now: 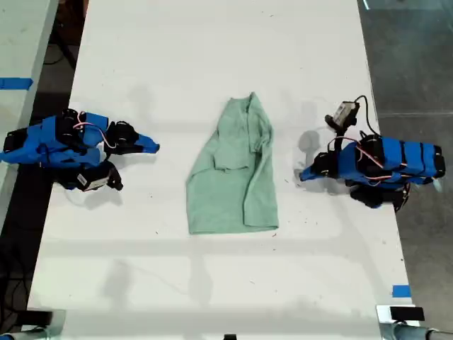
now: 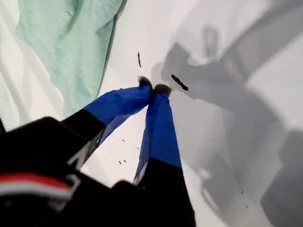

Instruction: Fold t shirt

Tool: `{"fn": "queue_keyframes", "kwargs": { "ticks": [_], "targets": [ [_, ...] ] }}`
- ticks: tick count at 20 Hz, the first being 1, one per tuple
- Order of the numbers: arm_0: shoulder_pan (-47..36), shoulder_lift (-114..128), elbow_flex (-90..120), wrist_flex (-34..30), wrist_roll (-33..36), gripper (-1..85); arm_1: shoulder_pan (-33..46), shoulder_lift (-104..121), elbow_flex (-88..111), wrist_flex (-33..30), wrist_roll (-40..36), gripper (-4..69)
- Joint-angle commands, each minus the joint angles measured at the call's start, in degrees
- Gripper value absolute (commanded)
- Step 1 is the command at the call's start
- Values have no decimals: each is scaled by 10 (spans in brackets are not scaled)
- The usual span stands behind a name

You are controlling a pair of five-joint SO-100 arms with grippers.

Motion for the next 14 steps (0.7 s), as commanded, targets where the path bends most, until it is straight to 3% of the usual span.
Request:
{"fn": "queue_keyframes", "kwargs": {
  "ticks": [1,4,14],
  "targets": [
    [11,5,-30,-4,4,1,0,6,29,-16,-3,16],
    [-22,-111,-192,71,-6,1,2,6,29,-16,-3,16],
    [105,-843,-625,55,-68,104,-2,6,29,-16,-7,16]
  ]
}}
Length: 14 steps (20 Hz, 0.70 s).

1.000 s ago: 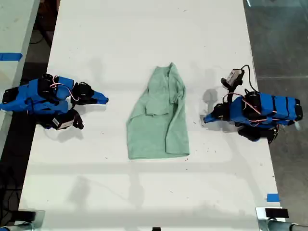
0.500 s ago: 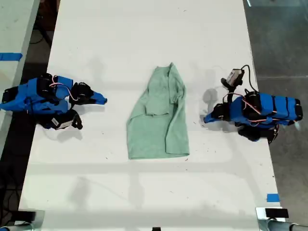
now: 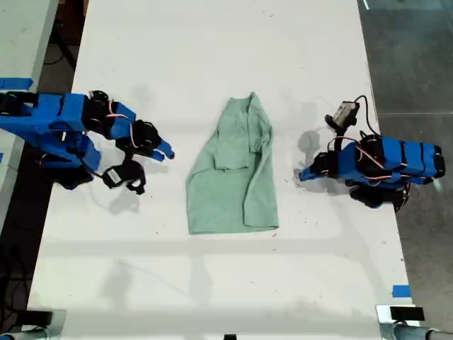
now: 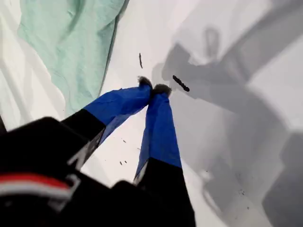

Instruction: Fold t shirt

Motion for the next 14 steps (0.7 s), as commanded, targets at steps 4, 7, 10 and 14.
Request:
{"fn": "queue_keyframes", "kwargs": {
  "ticks": [4,7,10,14],
  "targets": [
    [43,-276,-142,-63,-33,118,-2,6,29,-12,-9,16],
    [67,-322,-171,-98,-47,119,-2,6,29,-13,-10,16],
    [91,-347,-186,-131,-74,117,-2,6,29,-13,-10,16],
    [92,-401,-193,-139,-90,112,-3,6,29,-13,-11,16]
  ]
}}
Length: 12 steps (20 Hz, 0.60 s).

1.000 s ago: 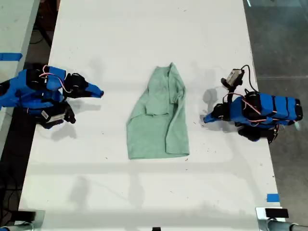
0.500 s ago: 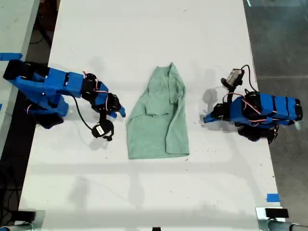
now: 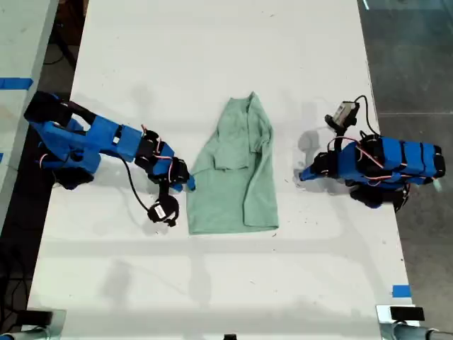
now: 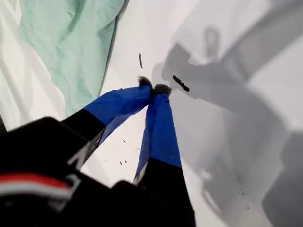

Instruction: Fold t shirt

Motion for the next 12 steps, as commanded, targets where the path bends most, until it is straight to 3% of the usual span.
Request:
{"fn": "queue_keyframes", "kwargs": {
  "ticks": [1,6,8,12],
  "targets": [
    [-1,-21,-33,-29,-11,112,-3,6,29,-13,-11,16],
    [2,-124,-93,-49,9,79,-3,6,30,-13,-11,16],
    [4,-152,-120,-23,6,0,-3,6,30,-13,-11,16],
    [5,-152,-157,44,14,0,-4,6,30,-13,-11,16]
  ]
}}
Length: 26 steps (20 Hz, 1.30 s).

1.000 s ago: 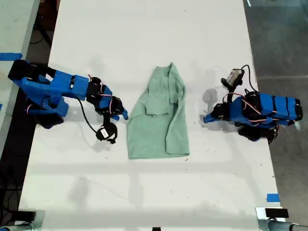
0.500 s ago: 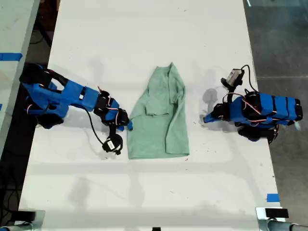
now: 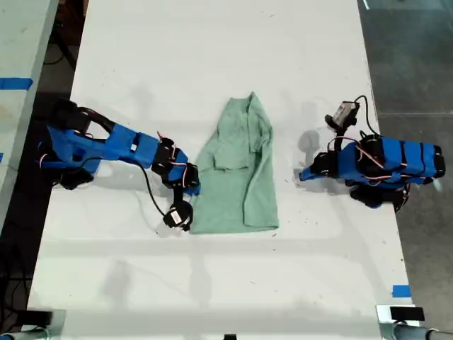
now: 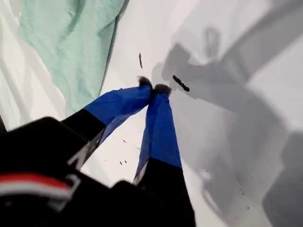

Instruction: Fold t shirt

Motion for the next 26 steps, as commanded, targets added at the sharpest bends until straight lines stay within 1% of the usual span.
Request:
{"fn": "queue_keyframes", "kwargs": {
  "ticks": [1,3,5,8,9,13,16,18,20,21,23,26],
  "targets": [
    [4,-1,-33,58,13,0,-4,6,30,-13,-11,16],
    [6,-1,-83,125,18,0,-4,6,30,-13,-11,16],
    [13,-8,-171,207,20,-1,-2,6,30,-13,-11,16],
    [11,-87,-392,335,52,-1,-2,6,30,-13,-11,16],
    [6,-108,-447,354,63,-1,-2,6,30,-13,-11,16],
    [-28,-107,-484,335,93,-1,-1,6,30,-13,-11,16],
    [-48,-98,-488,285,116,-1,0,6,30,-14,-11,16],
    [-59,-101,-489,240,131,3,0,6,30,-14,-11,16],
    [-61,-117,-489,173,154,15,0,6,30,-14,-12,16],
    [-60,-129,-488,142,155,37,0,6,30,-14,-12,16],
    [-54,-159,-488,79,163,45,0,6,30,-14,-13,16],
    [-51,-206,-488,33,156,44,0,6,30,-14,-14,16]
  ]
}}
